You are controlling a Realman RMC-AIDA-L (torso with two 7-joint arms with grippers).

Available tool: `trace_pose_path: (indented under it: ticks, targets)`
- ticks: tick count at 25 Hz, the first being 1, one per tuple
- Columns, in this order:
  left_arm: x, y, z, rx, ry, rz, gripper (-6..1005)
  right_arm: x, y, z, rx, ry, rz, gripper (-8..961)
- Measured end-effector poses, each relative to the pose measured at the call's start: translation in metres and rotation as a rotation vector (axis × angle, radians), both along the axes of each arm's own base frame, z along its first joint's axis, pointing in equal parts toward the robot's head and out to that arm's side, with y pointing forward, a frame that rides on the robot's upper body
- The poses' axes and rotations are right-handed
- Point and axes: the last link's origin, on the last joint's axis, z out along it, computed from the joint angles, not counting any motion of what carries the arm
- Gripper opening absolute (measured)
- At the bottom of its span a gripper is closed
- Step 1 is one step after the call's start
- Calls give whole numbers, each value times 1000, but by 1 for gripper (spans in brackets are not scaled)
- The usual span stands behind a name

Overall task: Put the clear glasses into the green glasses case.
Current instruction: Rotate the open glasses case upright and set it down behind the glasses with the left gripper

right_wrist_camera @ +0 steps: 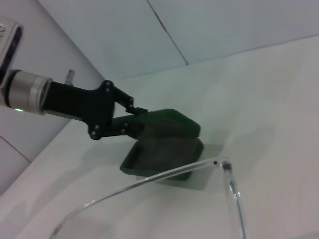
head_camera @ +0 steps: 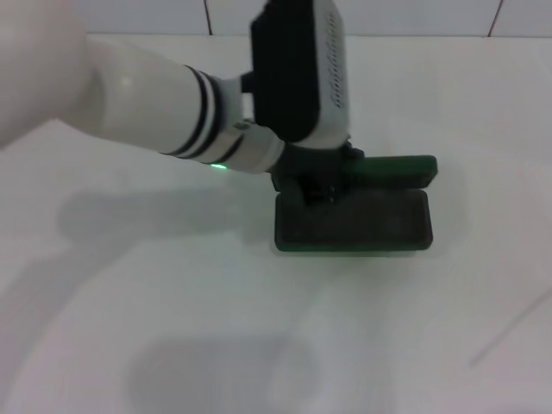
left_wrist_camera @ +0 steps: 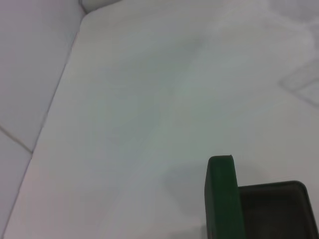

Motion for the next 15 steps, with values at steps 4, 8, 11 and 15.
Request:
trace_pose_path:
  ticks: [4,8,11,15]
  targets:
    - [5,0,-17,-14,31,-32,202,3,0,-1,9,19,4,114]
    - [5,3,-22,-6,29,-12,202,5,1,-2,10,30,8,114]
    - [6,4,-22,-1,21,7,202,6,1,-2,16,29,4,115]
    - [5,2,-24,-6,25,7,203,7,2,-2,20,28,0,115]
